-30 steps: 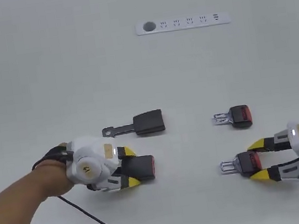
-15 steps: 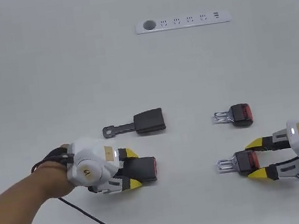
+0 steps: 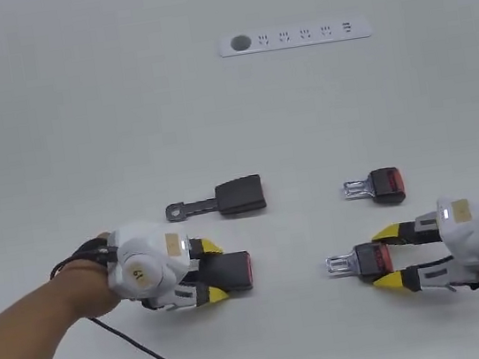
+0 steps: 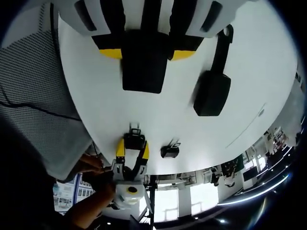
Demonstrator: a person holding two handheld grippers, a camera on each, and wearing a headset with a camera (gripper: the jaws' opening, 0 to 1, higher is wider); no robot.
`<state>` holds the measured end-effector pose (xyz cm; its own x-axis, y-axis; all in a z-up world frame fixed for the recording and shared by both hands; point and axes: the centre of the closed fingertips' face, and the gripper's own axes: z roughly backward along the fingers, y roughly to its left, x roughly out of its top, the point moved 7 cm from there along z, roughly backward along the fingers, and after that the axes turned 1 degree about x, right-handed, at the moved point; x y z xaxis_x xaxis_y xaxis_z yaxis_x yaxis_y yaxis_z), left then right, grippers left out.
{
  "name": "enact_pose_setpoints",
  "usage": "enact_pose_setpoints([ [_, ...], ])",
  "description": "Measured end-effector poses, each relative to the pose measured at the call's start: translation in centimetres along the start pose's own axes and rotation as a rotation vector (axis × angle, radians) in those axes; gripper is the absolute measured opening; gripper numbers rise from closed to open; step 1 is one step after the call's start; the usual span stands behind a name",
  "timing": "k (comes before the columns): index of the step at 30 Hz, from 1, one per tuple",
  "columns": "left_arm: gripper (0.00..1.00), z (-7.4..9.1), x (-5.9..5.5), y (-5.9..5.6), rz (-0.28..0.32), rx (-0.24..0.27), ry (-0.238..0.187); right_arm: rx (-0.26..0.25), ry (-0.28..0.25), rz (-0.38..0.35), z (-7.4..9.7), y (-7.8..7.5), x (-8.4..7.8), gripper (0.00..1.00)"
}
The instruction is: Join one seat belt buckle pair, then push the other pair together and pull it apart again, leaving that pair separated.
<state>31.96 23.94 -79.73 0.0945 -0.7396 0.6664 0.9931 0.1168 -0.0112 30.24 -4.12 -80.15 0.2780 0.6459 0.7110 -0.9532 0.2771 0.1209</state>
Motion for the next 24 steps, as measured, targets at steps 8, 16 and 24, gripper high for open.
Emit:
enact_pose_setpoints([
  [8,0.36,0.0,0.0,0.1,0.002,-0.005,0.001,0.005,-0.026,-0.003,-1.9,-0.1,1.6,0.35],
  [16,0.36,0.0,0.0,0.2,0.010,-0.003,-0.002,0.019,-0.041,0.015,-4.3,0.2,3.6,0.35],
  [24,0.36,0.0,0.0,0.2,0.011,-0.003,-0.002,0.028,-0.045,0.026,-5.9,0.7,5.0,0.35],
])
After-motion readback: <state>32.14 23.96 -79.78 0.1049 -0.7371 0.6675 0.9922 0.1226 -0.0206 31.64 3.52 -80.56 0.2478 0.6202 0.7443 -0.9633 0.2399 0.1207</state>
